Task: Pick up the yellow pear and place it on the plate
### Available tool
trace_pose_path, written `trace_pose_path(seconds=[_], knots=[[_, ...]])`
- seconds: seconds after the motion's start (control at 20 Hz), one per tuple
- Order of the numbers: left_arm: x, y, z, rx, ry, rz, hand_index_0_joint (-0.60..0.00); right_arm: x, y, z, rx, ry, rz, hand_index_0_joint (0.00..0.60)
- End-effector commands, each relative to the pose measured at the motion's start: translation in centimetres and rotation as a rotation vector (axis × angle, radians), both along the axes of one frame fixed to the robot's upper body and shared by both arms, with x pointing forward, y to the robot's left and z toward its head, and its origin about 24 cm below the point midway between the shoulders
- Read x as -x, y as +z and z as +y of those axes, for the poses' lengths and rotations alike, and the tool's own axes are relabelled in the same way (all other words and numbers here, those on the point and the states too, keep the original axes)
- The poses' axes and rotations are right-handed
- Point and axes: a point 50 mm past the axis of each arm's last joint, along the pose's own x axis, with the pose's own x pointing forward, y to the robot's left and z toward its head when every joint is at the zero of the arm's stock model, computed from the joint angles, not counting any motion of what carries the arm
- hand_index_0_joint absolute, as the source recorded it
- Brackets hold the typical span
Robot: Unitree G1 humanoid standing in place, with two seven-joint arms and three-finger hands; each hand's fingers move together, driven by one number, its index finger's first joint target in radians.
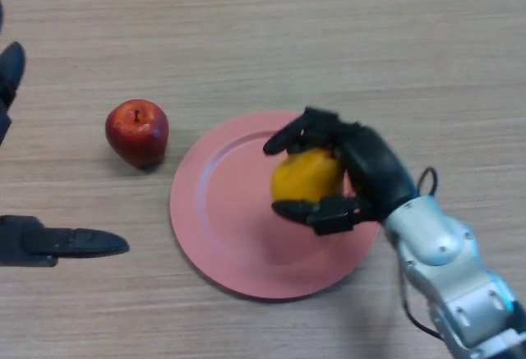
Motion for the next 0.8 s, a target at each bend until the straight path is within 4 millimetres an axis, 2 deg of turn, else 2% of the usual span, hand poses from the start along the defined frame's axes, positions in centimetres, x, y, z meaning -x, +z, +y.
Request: trace_pose_path(seconds=[0.05,0.15,0.25,0.4,0.45,0.5,0.55,0.6,0.65,0.7,0.8], knots=[[1.6,2.9,0.2,-0.073,0.012,-0.214,0.000,-1.1,4.2,1.4,-0.122,0.040,-0.242,0.600],[1.9,2.9,0.3,-0.067,0.018,-0.217,0.000,-1.5,3.0,2.0,-0.106,0.029,-0.210,0.600],[2.2,3.0,0.5,-0.066,0.024,-0.225,0.000,-2.0,2.2,2.2,-0.005,0.003,-0.223,0.600],[2.2,3.0,0.7,-0.071,0.038,-0.214,0.000,-2.0,2.1,1.9,0.013,-0.034,-0.211,0.600],[2.2,3.0,0.7,-0.071,0.038,-0.214,0.000,-2.0,2.2,1.9,0.006,-0.035,-0.213,0.501],[2.3,3.0,0.7,-0.071,0.038,-0.215,0.000,-2.0,2.5,1.9,-0.008,-0.037,-0.214,0.351],[2.3,2.9,0.7,-0.066,0.036,-0.215,0.000,-1.9,2.9,1.8,-0.023,-0.037,-0.220,0.251],[2.3,2.8,0.6,-0.057,0.035,-0.214,0.000,-1.7,3.8,1.8,-0.053,-0.035,-0.235,0.100],[2.3,2.7,0.5,-0.051,0.034,-0.211,0.000,-1.3,5.0,1.7,-0.104,-0.026,-0.250,0.018],[2.3,2.6,0.5,-0.050,0.033,-0.212,0.000,-1.0,6.3,1.5,-0.137,-0.023,-0.291,0.000],[2.2,2.5,0.4,-0.054,0.034,-0.230,0.000,-0.5,8.7,1.1,-0.193,-0.020,-0.367,0.000]])
